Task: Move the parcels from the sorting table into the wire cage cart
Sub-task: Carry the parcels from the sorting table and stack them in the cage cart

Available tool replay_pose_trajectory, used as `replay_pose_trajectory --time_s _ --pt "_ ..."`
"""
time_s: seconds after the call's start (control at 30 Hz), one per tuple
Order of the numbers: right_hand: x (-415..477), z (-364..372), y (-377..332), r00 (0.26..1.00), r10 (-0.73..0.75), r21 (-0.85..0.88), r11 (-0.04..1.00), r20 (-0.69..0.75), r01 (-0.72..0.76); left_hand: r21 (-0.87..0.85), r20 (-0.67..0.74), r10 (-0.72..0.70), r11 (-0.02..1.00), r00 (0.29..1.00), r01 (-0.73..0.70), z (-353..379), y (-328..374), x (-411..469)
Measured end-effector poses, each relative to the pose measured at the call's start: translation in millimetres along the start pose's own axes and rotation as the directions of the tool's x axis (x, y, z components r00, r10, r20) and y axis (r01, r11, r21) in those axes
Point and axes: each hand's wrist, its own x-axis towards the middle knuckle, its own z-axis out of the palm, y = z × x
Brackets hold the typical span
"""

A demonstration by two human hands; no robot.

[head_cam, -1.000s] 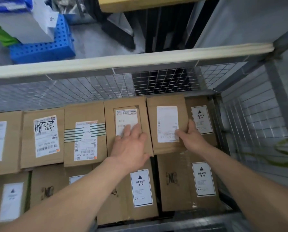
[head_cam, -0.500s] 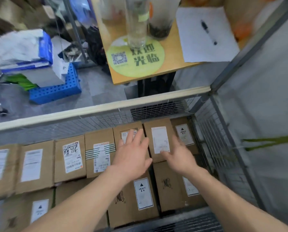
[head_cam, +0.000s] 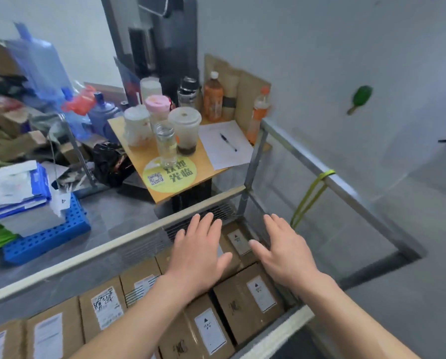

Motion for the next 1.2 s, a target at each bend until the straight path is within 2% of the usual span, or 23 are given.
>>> replay_pose_trajectory --time_s 0.3,0.73,0.9,1.2 --pt "-110.5 -72.9 20.4 0.976 0.036 -0.028 0.999 -0.215 -0.043 -0.020 -0.208 0.194 0.979 0.959 -0.202 -47.3 78.6 -49.6" --pt "-280.6 -107.8 59.5 0.915 0.248 0.000 0.965 -0.320 -0.261 0.010 -0.255 0.415 0.904 0.873 -0.427 -55.7 180.2 -148.7" --pt "-334.0 -118.8 60.6 0.846 0.369 0.042 0.922 -0.385 -0.384 0.014 -0.242 0.536 0.835 0.809 -0.550 -64.6 208.1 -162.9" --pt "-421.6 -100.1 52.0 0.656 0.616 0.120 0.763 -0.436 -0.636 -0.019 -0.153 0.725 0.677 0.672 -0.735 -54.4 236.3 -199.7"
